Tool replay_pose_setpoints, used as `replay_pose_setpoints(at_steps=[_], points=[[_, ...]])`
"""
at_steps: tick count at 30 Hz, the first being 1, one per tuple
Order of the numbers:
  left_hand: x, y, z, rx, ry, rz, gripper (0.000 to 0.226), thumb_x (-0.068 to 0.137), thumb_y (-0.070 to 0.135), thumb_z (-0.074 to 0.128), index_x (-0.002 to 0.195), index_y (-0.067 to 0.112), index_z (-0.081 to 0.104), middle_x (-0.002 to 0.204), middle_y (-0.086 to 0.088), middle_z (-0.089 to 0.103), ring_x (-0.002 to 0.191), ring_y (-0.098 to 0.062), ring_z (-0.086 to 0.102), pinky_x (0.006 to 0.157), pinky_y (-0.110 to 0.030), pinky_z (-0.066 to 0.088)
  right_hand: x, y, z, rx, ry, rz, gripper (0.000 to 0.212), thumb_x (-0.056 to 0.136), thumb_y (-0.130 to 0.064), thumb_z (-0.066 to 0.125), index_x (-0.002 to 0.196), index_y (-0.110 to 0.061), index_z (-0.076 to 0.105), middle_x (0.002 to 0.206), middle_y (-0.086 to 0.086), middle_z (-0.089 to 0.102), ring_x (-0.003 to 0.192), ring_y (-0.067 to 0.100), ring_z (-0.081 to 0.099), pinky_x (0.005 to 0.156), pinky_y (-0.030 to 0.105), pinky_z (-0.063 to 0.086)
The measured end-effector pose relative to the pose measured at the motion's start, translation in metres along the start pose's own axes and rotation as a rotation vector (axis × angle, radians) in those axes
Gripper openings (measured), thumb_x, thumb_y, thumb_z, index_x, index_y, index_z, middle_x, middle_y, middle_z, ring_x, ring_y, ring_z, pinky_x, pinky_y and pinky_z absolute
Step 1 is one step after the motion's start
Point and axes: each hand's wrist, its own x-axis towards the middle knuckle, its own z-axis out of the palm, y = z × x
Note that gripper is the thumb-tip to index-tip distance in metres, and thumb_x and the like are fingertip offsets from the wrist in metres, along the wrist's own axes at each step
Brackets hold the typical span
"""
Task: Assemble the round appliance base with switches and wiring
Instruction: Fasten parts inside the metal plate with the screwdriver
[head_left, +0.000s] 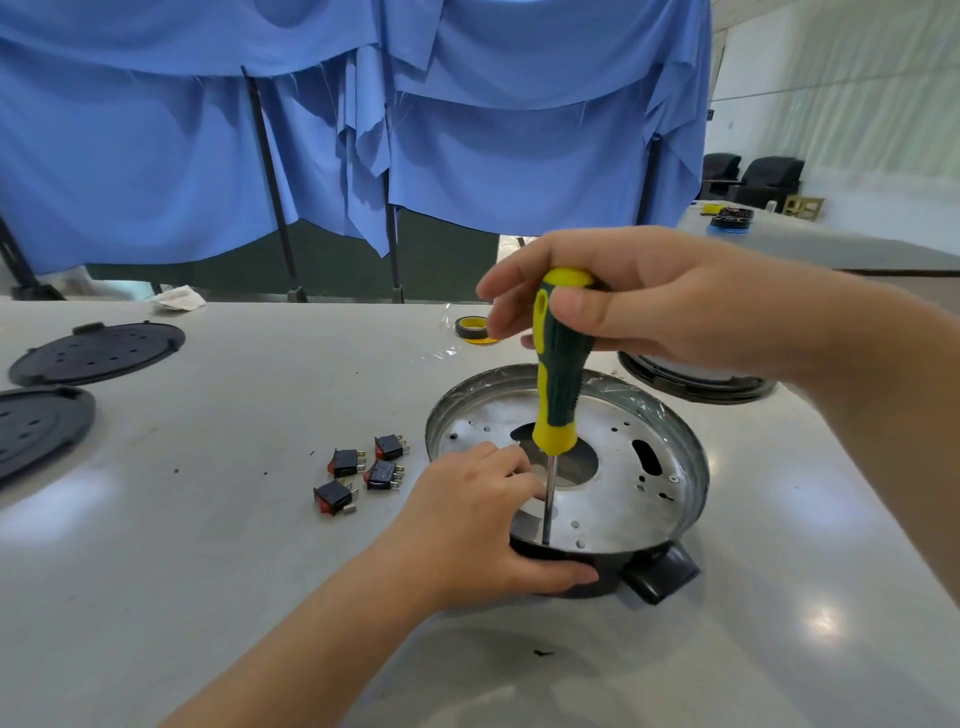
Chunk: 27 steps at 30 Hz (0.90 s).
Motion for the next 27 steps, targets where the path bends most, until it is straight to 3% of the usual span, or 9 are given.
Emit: replay_pose_setpoints(at_steps=[6, 9, 12, 16, 19, 21, 23, 25, 27], points=[[0.000, 0.001, 0.001, -0.003, 0.012, 0.009, 0.075, 0.065, 0.089, 0.039, 0.102, 0.031, 0.069, 0.092, 0.017, 0.057, 0.082, -0.005, 0.048, 0.071, -0.021, 0.039, 0.004, 0.010, 0.003, -0.057, 0.284, 0.002, 0.014, 0.096, -0.015, 0.052, 0.105, -0.017, 0.063, 0.096, 0.008, 0.071, 0.093, 0.013, 0.069, 0.083, 0.023, 0.055], [0.000, 0.000, 0.003, -0.014, 0.026, 0.013, 0.073, 0.065, 0.088, 0.042, 0.100, 0.031, 0.069, 0.092, 0.017, 0.058, 0.081, -0.005, 0.049, 0.071, -0.022, 0.041, 0.005, 0.010, 0.014, -0.420, 0.504, 0.069, 0.015, 0.092, -0.035, 0.055, 0.095, -0.024, 0.064, 0.079, -0.003, 0.067, 0.073, 0.007, 0.065, 0.073, 0.024, 0.054], [0.000, -0.001, 0.004, -0.019, 0.038, 0.011, 0.073, 0.064, 0.088, 0.044, 0.098, 0.029, 0.070, 0.091, 0.017, 0.059, 0.080, -0.005, 0.050, 0.071, -0.024, 0.044, 0.008, 0.007, 0.030, -0.887, 0.711, 0.147, 0.027, 0.096, -0.043, 0.045, 0.085, -0.020, 0.055, 0.059, -0.007, 0.047, 0.052, 0.007, 0.040, 0.051, 0.019, 0.032], [0.001, 0.000, 0.003, 0.003, 0.038, 0.015, 0.075, 0.066, 0.088, 0.042, 0.100, 0.027, 0.069, 0.092, 0.015, 0.059, 0.080, -0.006, 0.050, 0.071, -0.026, 0.045, 0.012, 0.002, 0.033, -1.153, 0.794, 0.273, 0.037, 0.095, -0.048, 0.039, 0.077, -0.017, 0.047, 0.056, -0.001, 0.040, 0.050, 0.012, 0.033, 0.054, 0.029, 0.029], [0.001, 0.000, 0.004, 0.001, 0.042, 0.009, 0.076, 0.065, 0.089, 0.041, 0.099, 0.027, 0.070, 0.090, 0.015, 0.059, 0.081, -0.007, 0.052, 0.071, -0.027, 0.046, 0.009, 0.002, 0.031, -1.054, 0.607, 0.183, 0.028, 0.095, -0.048, 0.042, 0.088, -0.021, 0.045, 0.063, -0.005, 0.044, 0.052, 0.008, 0.041, 0.054, 0.027, 0.034], [0.000, 0.002, 0.004, 0.004, 0.049, 0.002, 0.077, 0.065, 0.090, 0.038, 0.096, 0.028, 0.070, 0.088, 0.015, 0.058, 0.080, -0.007, 0.052, 0.071, -0.029, 0.047, 0.007, -0.002, 0.025, -0.612, 0.365, 0.141, 0.011, 0.096, -0.035, 0.047, 0.104, -0.027, 0.046, 0.080, -0.006, 0.054, 0.065, 0.004, 0.054, 0.057, 0.016, 0.042], [0.000, 0.003, 0.005, 0.004, 0.065, -0.002, 0.076, 0.065, 0.090, 0.037, 0.093, 0.027, 0.069, 0.086, 0.015, 0.057, 0.079, -0.008, 0.052, 0.070, -0.030, 0.047, 0.003, -0.004, 0.012, -0.239, 0.148, 0.127, 0.022, 0.098, -0.021, 0.046, 0.118, -0.030, 0.049, 0.108, -0.008, 0.061, 0.098, 0.000, 0.059, 0.080, 0.018, 0.049], [-0.001, 0.003, 0.006, 0.010, 0.081, 0.000, 0.076, 0.066, 0.089, 0.037, 0.090, 0.025, 0.069, 0.084, 0.015, 0.057, 0.078, -0.009, 0.052, 0.068, -0.030, 0.047, 0.000, -0.003, 0.003, -0.128, 0.053, 0.068, 0.030, 0.097, -0.015, 0.046, 0.123, -0.027, 0.053, 0.119, -0.009, 0.062, 0.115, 0.003, 0.057, 0.092, 0.024, 0.050], [-0.001, 0.003, 0.006, 0.014, 0.086, -0.002, 0.075, 0.066, 0.089, 0.038, 0.089, 0.025, 0.069, 0.084, 0.014, 0.057, 0.077, -0.009, 0.052, 0.068, -0.030, 0.047, -0.001, -0.002, 0.004, -0.170, 0.087, 0.004, 0.026, 0.097, -0.014, 0.050, 0.120, -0.022, 0.057, 0.111, -0.004, 0.067, 0.110, 0.008, 0.062, 0.091, 0.025, 0.052]])
